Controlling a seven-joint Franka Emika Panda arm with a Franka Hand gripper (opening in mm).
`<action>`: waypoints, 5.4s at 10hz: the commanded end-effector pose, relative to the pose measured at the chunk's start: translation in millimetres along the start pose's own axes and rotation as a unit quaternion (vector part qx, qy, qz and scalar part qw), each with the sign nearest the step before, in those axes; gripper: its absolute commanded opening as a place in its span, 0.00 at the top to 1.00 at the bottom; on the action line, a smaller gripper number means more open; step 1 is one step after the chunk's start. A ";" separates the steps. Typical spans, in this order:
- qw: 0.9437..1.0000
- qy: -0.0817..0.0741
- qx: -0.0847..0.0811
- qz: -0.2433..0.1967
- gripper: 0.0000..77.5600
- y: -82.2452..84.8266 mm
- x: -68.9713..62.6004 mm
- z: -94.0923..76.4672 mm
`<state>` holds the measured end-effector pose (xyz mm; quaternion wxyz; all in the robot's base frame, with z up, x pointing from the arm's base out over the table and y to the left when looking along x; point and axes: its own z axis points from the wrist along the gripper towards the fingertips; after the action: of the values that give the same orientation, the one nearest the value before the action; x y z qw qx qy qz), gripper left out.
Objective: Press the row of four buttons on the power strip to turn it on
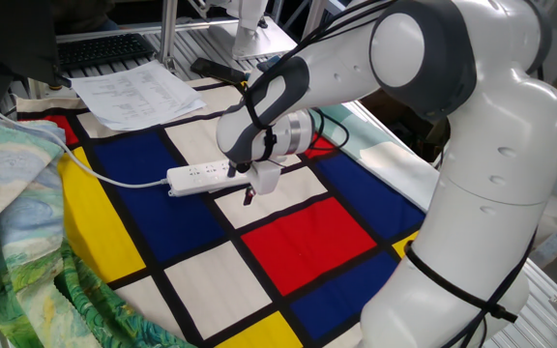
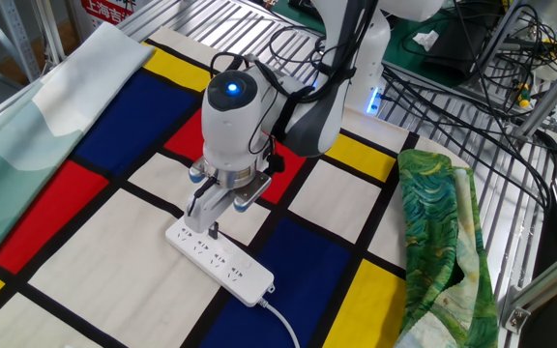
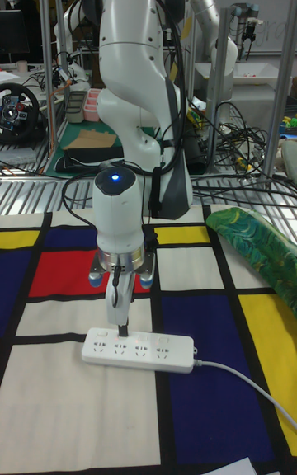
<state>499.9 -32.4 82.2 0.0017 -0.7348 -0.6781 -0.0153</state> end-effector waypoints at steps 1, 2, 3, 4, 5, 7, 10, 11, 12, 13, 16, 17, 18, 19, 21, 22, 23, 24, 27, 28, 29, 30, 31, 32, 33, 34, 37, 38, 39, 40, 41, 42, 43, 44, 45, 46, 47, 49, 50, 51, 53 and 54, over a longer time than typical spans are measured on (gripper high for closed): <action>1.000 0.001 -0.001 -0.002 0.00 -5.5 0.4 7.4; 1.000 -0.002 0.002 -0.003 0.00 -5.8 0.4 7.2; 1.000 -0.004 0.003 -0.003 0.00 -6.2 0.2 6.3; 1.000 -0.004 0.003 -0.003 0.00 -6.3 0.0 5.9; 1.000 -0.005 0.005 -0.004 0.00 -6.8 -0.6 4.6; 1.000 -0.004 0.011 -0.009 0.00 -9.5 -5.6 -5.7; 1.000 -0.005 0.015 -0.009 0.00 -10.5 -11.2 -17.5; 1.000 -0.005 0.015 -0.008 0.00 -10.4 -11.4 -18.2; 1.000 -0.005 0.013 0.001 0.00 -10.1 -11.8 -18.2; 1.000 -0.007 0.012 0.009 0.00 -10.3 -12.2 -18.8; 1.000 -0.007 0.011 0.012 0.00 -9.6 -19.9 -23.8; 1.000 -0.007 0.010 0.012 0.00 -8.1 -24.0 -24.7; 1.000 -0.007 0.009 0.013 0.00 -6.6 -27.1 -25.1; 1.000 -0.007 0.009 0.014 0.00 -6.1 -28.2 -25.0; 1.000 -0.010 0.008 0.012 0.00 -6.7 -32.5 -22.8; 1.000 -0.011 0.006 0.010 0.00 -7.1 -34.8 -22.0; 1.000 -0.011 0.006 0.011 0.00 -7.1 -35.0 -22.0; 1.000 -0.011 0.006 0.010 0.00 -7.0 -35.5 -21.6; 1.000 -0.010 0.004 0.008 0.00 -5.9 -38.0 -18.4; 1.000 -0.008 0.002 0.007 0.00 -7.2 -39.2 -16.6; 1.000 -0.008 0.001 0.006 0.00 -8.4 -40.5 -14.7; 1.000 -0.008 0.000 0.006 0.00 -8.8 -41.3 -13.6; 1.000 -0.008 0.000 0.007 0.00 -8.6 -41.5 -13.2; 1.000 -0.005 0.000 0.008 0.00 -8.2 -42.1 -12.6; 1.000 -0.005 0.000 0.005 0.00 -6.9 -43.2 -11.4; 1.000 -0.005 -0.001 0.003 0.00 -6.5 -44.2 -10.2; 1.000 -0.005 -0.002 0.001 0.00 -6.8 -45.5 -8.6; 1.000 -0.005 -0.003 0.002 0.00 -7.3 -45.6 -8.3; 1.000 -0.004 -0.003 0.003 0.00 -7.5 -45.6 -8.1; 1.000 -0.004 -0.004 0.003 0.00 -7.5 -45.5 -7.8; 1.000 -0.004 -0.006 0.004 0.00 -8.2 -45.1 -6.4; 1.000 -0.003 -0.007 0.005 0.00 -8.4 -44.8 -5.5; 1.000 -0.003 -0.008 0.006 0.00 -8.5 -44.4 -4.6; 1.000 -0.002 -0.010 0.006 0.00 -9.5 -43.7 -1.9; 1.000 -0.003 -0.012 0.005 0.00 -10.5 -43.1 0.6; 1.000 -0.003 -0.015 0.004 0.00 -11.6 -42.1 4.6; 1.000 -0.005 -0.016 0.004 0.00 -11.7 -41.1 7.3; 1.000 -0.006 -0.013 0.004 0.00 -11.9 -41.1 7.1; 1.000 -0.006 -0.010 0.003 0.00 -12.2 -41.5 6.2; 1.000 -0.007 -0.008 0.000 0.00 -12.5 -41.9 5.4; 1.000 -0.011 -0.001 -0.005 0.00 -14.1 -43.3 -1.9; 1.000 -0.011 0.001 -0.006 0.00 -14.4 -44.0 -7.9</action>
<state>488.5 -74.4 79.8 -0.0145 -0.7355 -0.6771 -0.0200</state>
